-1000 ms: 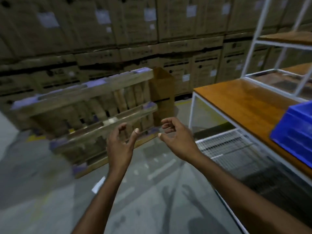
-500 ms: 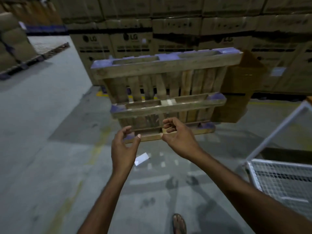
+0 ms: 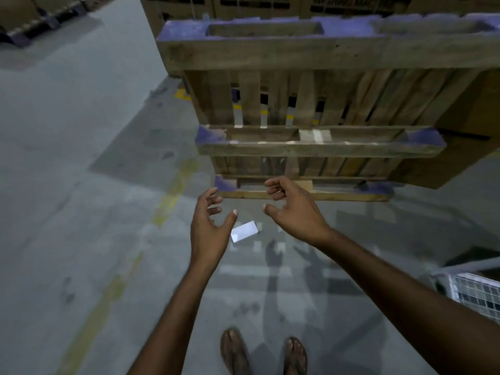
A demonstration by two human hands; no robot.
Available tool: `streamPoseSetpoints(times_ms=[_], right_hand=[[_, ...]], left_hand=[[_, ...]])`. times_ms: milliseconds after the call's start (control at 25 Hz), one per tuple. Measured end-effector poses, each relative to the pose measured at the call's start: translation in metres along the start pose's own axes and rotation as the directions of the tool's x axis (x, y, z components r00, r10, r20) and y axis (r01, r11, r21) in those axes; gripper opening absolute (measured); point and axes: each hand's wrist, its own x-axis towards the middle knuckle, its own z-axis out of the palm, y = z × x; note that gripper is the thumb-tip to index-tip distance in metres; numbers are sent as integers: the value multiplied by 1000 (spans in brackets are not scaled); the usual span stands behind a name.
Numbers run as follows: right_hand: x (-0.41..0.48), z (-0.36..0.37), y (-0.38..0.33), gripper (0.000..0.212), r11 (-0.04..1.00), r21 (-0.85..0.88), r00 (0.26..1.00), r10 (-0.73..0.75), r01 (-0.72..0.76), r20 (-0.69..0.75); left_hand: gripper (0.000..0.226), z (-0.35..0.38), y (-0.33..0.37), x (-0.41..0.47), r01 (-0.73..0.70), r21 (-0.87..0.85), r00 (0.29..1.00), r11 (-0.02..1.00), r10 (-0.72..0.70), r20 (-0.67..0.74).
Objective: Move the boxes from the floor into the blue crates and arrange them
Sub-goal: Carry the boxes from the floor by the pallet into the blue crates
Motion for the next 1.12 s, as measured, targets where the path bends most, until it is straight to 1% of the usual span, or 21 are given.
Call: streamPoseSetpoints(times_ms=[200,320,480,640,760,920,1120], right_hand=[[75,93,70,48,998,-31,998,48,-47,29],[107,151,122,51,999,-15,999,33,-33,40],[124,214,201,50,1000,12,996,14,-15,83],[127,271,288,49,1000,-6,990,-16,17,142],[132,314,351,49,999,-33,987,-3,8,161],[146,380,434,53,997,-57,983,60,-51,174],[171,458,522,58,990,-128,975,84,-59,203]], left_hand=[[61,39,-114,76,37,65,997,997,-40,59],[61,62,-190,101,73,102,994,992,-81,75],[62,96,-280,101,149,108,987,983,-154,37],[63,140,-368,77,225,116,973,967,-229,20],[63,173,-433,71,262,115,964,958,-266,22],[61,211,-521,79,260,172,961,950,-271,48],[58,255,-629,102,275,214,957,937,-289,37]])
